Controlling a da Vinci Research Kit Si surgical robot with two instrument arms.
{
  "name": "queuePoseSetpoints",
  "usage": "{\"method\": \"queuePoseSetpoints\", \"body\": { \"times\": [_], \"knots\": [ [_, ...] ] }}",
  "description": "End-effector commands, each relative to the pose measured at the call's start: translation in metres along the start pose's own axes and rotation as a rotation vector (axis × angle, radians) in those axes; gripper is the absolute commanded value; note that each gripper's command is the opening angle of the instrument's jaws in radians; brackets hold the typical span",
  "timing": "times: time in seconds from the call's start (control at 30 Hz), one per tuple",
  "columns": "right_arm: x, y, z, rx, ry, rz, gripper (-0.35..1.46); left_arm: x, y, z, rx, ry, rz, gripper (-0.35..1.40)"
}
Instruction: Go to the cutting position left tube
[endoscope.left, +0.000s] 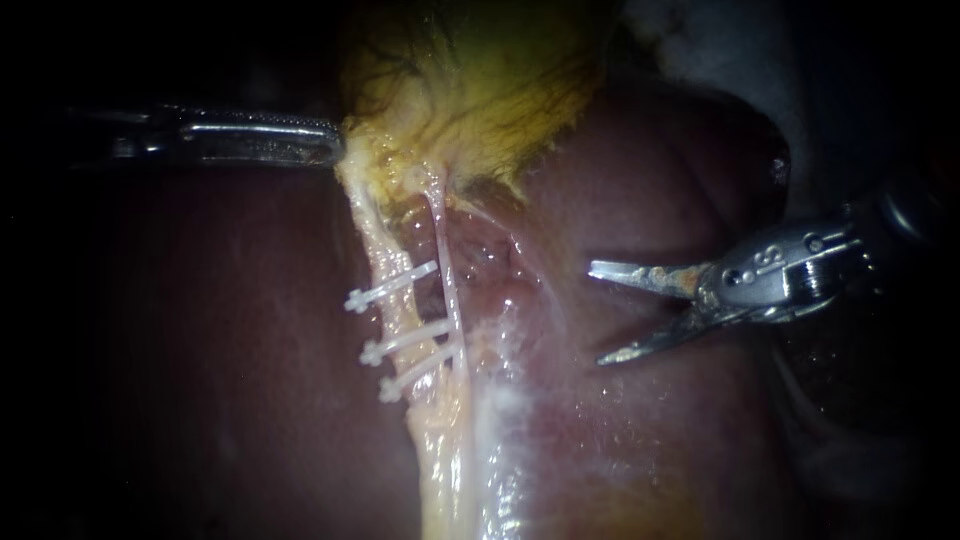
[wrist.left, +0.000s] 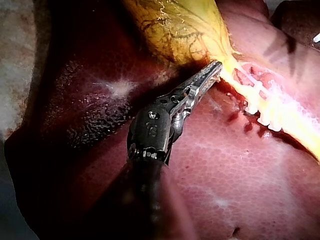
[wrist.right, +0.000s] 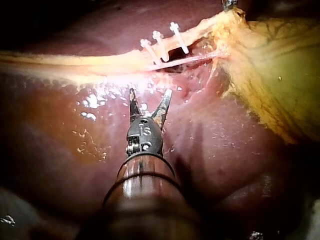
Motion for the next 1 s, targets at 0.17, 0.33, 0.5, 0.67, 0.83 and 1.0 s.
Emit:
{"method": "queuePoseSetpoints", "body": {
  "times": [0.17,0.33,0.5,0.67,0.83,1.0],
  "knots": [
    [0.0005,0.0002,0.0008,0.040,0.022,0.019,1.27,-0.0002,-0.0006,0.0002,-0.005,0.000,0.006,-0.35],
    [0.0009,0.0007,0.0018,0.082,0.051,0.062,1.27,-0.0003,-0.0011,0.0003,-0.004,0.000,0.010,-0.35],
    [0.0006,0.0012,0.0027,0.119,0.074,0.094,1.27,-0.0004,-0.0014,0.0004,0.000,0.001,0.009,-0.35],
    [-0.0004,0.0017,0.0039,0.160,0.097,0.123,1.27,-0.0004,-0.0015,0.0005,-0.001,0.000,0.015,-0.35],
    [-0.0012,0.0018,0.0056,0.205,0.123,0.144,1.27,-0.0005,-0.0017,0.0007,0.000,0.001,0.014,-0.35],
    [-0.0012,0.0019,0.0076,0.256,0.167,0.172,1.27,-0.0005,-0.0018,0.0008,0.002,0.001,0.014,-0.35]
  ]
}}
